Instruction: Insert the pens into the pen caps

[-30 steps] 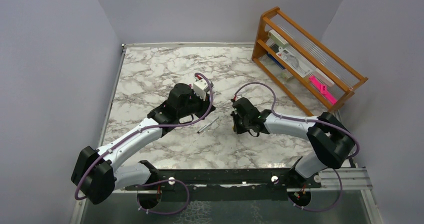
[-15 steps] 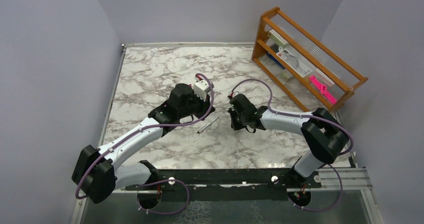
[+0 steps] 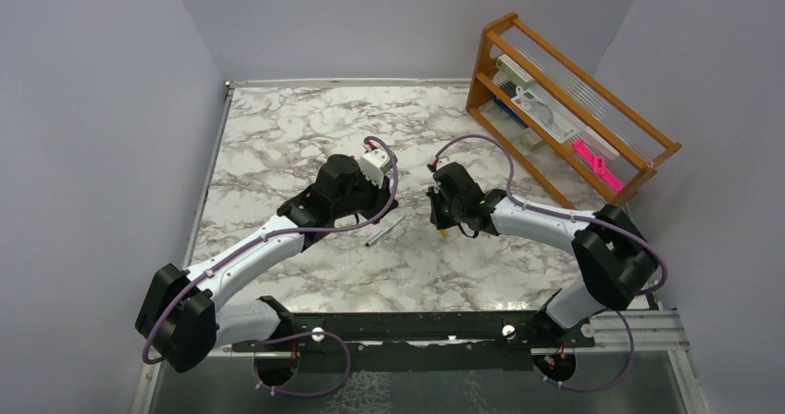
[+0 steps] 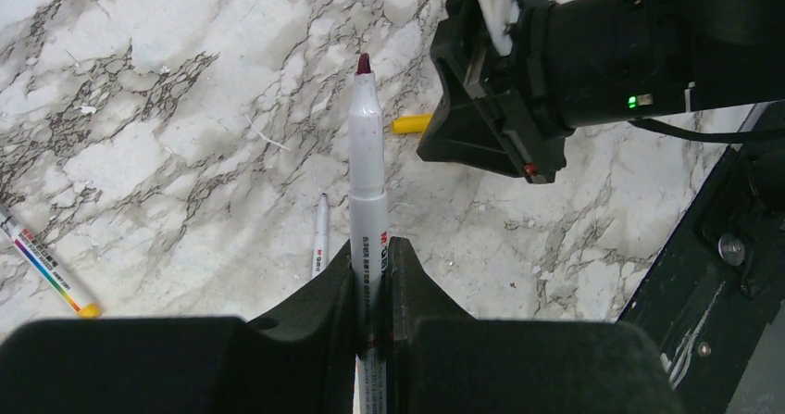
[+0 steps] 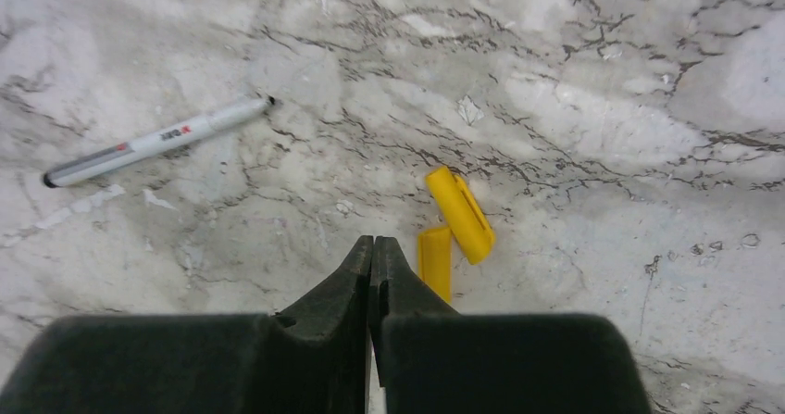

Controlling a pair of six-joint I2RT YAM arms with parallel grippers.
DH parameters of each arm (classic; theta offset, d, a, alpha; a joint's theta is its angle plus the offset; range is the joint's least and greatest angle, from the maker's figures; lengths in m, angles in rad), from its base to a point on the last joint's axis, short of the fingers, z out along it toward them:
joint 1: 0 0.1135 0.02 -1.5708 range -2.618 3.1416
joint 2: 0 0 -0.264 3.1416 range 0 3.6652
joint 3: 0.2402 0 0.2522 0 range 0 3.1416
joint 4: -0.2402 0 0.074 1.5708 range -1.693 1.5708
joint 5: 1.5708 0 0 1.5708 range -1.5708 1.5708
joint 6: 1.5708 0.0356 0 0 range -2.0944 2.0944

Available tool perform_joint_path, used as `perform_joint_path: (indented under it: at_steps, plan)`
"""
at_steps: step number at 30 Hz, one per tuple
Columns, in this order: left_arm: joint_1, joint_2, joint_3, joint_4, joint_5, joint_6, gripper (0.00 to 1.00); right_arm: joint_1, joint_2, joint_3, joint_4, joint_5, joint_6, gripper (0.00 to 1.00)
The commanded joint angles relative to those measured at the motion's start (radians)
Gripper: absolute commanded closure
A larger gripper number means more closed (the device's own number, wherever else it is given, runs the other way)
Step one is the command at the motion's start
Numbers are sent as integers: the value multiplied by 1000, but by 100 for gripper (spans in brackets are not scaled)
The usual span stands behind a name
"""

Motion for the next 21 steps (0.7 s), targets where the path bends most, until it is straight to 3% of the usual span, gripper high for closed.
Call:
perform_joint_path:
  at_steps: [1,4,6,8,21]
  plan:
    - [5,-18,19,6,-9,7,100,-2,-87,25,15,24,-29,95]
    - [5,-18,16,14,-8,3,100,-2,-76,35,-39,77,-41,79]
    - [5,-12,15,19,-4,0,100,-2,-64,33,-67,100,-48,63]
    - [5,-10,18,21,0,-2,100,-2,-61,21,-74,102,-49,57]
    - [4,-17,9,25,9,-7,100,-2,-4,-18,-65,87,-3,60]
